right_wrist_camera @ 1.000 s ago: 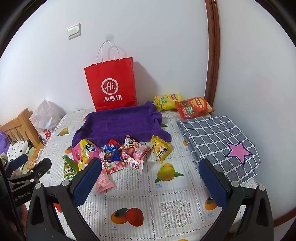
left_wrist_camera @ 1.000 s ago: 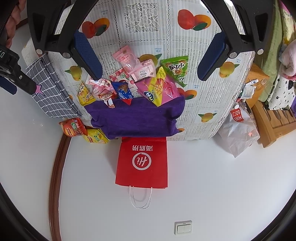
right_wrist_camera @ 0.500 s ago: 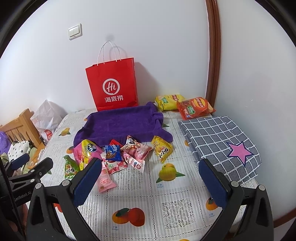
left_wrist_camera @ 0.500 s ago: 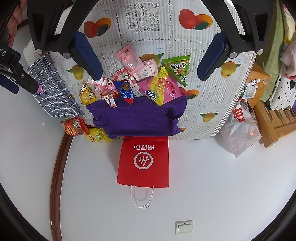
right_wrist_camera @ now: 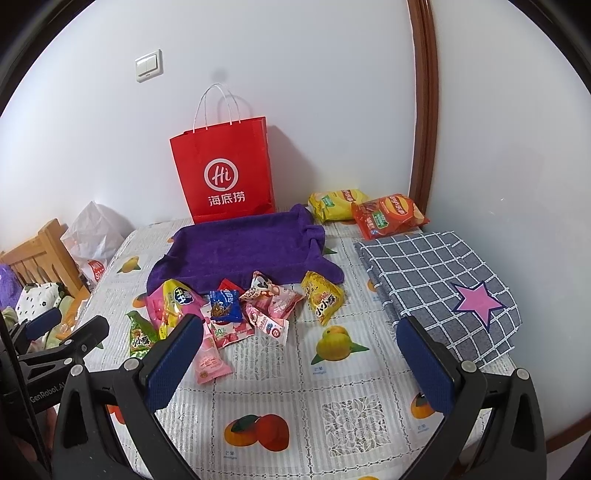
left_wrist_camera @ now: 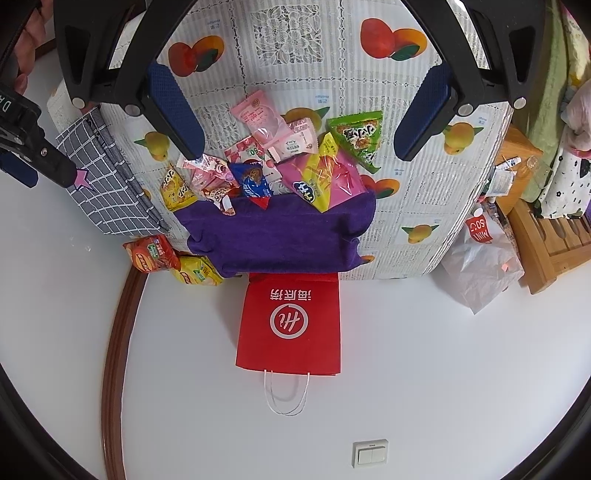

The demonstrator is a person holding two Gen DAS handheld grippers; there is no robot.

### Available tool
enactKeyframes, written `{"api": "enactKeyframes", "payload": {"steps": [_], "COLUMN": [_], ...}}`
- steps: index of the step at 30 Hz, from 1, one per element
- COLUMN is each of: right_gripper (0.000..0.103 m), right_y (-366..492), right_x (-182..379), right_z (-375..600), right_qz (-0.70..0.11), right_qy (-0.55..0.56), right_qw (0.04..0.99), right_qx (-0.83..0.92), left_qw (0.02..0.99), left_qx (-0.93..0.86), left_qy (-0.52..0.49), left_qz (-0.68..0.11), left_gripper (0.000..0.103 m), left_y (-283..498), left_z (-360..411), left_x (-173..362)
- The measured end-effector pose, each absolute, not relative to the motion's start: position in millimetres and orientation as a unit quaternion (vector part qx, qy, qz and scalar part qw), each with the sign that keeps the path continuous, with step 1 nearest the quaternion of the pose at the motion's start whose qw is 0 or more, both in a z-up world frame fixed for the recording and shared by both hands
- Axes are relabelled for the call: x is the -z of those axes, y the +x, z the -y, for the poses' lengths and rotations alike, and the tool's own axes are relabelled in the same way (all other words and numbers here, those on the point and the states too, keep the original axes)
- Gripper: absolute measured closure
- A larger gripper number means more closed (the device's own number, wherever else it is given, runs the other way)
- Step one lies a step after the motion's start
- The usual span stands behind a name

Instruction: Organize snacks

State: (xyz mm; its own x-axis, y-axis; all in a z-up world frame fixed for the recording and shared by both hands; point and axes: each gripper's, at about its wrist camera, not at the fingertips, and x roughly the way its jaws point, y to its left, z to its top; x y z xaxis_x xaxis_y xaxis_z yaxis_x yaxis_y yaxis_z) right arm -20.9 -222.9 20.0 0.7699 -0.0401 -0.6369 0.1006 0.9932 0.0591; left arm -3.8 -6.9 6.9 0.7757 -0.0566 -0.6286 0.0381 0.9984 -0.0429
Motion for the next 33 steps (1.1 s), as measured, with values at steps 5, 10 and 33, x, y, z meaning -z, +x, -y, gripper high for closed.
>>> {"api": "enactKeyframes", "payload": {"steps": [5,10,33], "right_gripper": [0.000,0.000,0.000], "right_y": [-21.2,-22.1,-24.9], "right_x": [-19.3,-19.1,-23.2], "right_z": [222.5,222.2,222.2], "right_qz": [-0.338,-0.337,-0.337], "right_qy": [0.047,0.045,0.049], "right_qw": [0.939,0.940,0.940], "right_qx": [0.036,0.037,0.035], "left_qw": [0.942,0.942,0.941], "left_qx": [0.028,0.029,0.029], "left_qy": [-0.014,-0.018,-0.020], "left_qz": [-0.334,-0.334,-0.338], "left_gripper": [0.000,0.000,0.000], "left_y": [-3.5,-4.1,-6.3], "left_z": [9.6,9.8,2.6], "left_x": [-6.0,-5.2,-12.8]}}
